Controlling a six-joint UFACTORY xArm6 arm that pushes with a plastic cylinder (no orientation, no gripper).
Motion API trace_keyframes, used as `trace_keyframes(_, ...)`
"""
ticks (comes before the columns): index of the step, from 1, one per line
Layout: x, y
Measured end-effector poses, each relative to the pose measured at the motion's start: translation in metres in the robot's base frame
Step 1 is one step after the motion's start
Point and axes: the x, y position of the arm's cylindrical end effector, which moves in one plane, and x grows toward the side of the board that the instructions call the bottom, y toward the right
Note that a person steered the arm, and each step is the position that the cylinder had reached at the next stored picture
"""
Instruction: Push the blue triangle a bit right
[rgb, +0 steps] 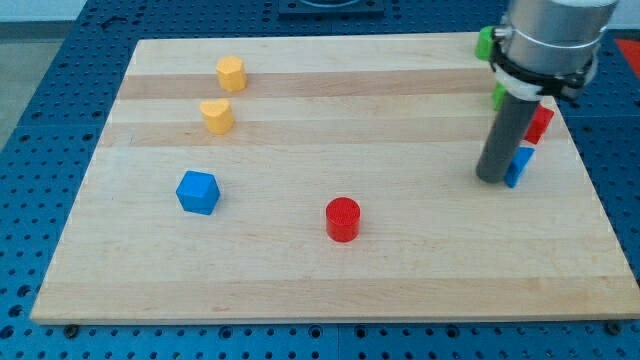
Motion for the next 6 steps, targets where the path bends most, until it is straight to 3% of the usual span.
trace_keyframes(2,0.0,0.019)
trace_keyframes(4,-0.001,-0.013)
trace_keyframes(6,-0.005,0.018)
